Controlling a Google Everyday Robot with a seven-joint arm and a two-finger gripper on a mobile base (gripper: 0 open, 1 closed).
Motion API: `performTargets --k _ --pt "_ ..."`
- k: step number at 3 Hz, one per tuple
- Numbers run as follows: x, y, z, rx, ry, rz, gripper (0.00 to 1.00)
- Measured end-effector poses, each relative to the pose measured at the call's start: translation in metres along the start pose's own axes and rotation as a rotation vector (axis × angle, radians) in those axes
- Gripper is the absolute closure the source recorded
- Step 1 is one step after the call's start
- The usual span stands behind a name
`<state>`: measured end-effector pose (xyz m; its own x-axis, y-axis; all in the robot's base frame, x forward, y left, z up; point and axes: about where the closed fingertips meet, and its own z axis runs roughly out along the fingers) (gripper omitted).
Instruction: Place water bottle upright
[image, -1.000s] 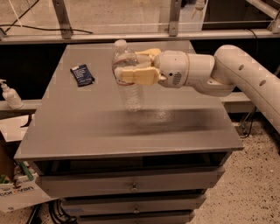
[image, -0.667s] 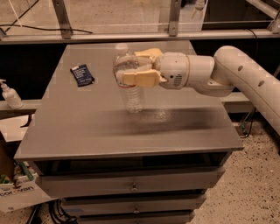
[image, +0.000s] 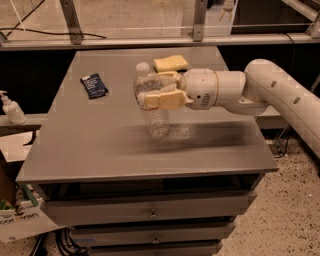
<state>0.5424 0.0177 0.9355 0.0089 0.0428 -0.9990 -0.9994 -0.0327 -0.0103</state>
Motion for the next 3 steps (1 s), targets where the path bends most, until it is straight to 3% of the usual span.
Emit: performTargets --k 1,3 --pt "0.0139 0.0036 -0.0019 -0.029 0.025 0.002 0.84" --pt "0.0095 0.0036 -0.0017 -0.029 0.025 0.002 0.38"
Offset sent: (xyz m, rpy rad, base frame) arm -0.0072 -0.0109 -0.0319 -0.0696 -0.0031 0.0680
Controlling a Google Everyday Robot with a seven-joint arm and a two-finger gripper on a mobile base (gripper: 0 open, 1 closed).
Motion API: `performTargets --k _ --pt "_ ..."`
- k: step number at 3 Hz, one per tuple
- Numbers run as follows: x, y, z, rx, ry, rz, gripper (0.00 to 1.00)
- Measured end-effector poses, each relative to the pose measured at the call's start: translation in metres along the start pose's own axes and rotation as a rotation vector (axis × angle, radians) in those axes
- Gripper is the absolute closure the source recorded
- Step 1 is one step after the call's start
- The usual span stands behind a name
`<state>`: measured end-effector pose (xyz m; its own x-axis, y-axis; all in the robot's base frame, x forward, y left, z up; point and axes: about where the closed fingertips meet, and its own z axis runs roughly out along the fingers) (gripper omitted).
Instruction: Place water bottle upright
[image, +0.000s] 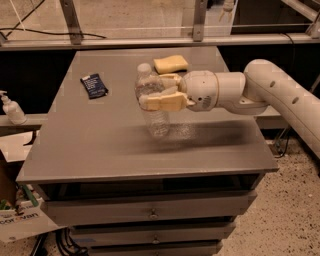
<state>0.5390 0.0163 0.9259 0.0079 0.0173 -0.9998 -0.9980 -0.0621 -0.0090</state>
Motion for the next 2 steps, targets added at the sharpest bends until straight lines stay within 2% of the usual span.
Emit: performTargets --k 1,2 --pt "0.0 0.0 0.0 0.0 0.0 0.0 0.14" --pt "0.012 0.004 -0.001 -0.034 0.037 0.005 0.0"
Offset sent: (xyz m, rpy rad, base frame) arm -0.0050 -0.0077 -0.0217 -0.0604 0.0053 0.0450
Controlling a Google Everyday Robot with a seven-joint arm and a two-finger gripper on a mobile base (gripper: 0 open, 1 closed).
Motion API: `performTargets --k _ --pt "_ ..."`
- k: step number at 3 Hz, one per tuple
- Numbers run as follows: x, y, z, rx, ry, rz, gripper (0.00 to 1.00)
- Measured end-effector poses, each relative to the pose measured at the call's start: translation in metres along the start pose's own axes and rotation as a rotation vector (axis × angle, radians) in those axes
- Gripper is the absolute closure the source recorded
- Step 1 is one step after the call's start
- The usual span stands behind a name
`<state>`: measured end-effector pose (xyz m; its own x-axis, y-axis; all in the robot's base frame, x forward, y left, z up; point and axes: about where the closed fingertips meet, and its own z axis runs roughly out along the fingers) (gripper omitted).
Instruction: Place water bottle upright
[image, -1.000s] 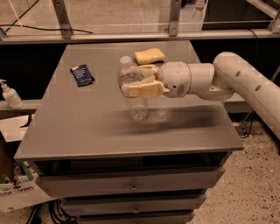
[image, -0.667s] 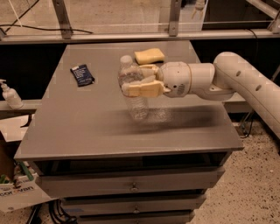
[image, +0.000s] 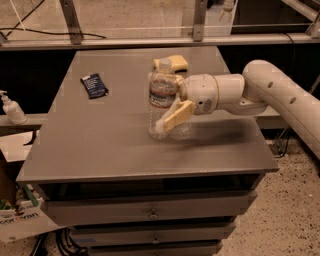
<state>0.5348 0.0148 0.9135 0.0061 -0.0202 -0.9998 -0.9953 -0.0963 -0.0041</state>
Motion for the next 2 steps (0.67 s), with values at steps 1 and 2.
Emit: performTargets --k 1,2 --pt "0.002 0.0 -0.005 -0.004 0.02 -0.001 0.0" --pt "-0.001 0.0 -0.018 0.008 0.037 -0.008 0.0"
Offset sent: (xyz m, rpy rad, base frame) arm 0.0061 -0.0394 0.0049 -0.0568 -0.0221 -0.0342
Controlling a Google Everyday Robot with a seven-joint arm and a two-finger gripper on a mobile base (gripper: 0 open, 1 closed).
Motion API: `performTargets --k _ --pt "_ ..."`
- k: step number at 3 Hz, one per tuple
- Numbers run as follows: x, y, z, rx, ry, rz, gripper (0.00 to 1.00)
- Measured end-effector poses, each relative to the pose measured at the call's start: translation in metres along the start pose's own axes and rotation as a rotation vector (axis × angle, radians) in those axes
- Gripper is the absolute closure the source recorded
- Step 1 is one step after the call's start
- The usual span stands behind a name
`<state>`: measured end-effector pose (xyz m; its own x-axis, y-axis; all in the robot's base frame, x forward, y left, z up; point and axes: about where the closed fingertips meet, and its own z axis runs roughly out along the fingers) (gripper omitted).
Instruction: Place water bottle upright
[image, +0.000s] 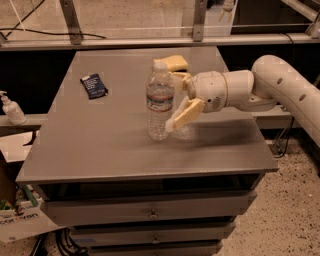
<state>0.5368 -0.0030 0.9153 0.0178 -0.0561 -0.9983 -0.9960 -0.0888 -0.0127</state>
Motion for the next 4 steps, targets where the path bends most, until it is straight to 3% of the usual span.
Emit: performTargets --k 4 --pt "-0.005 0.003 -0.046 0.063 0.054 -0.007 0.0"
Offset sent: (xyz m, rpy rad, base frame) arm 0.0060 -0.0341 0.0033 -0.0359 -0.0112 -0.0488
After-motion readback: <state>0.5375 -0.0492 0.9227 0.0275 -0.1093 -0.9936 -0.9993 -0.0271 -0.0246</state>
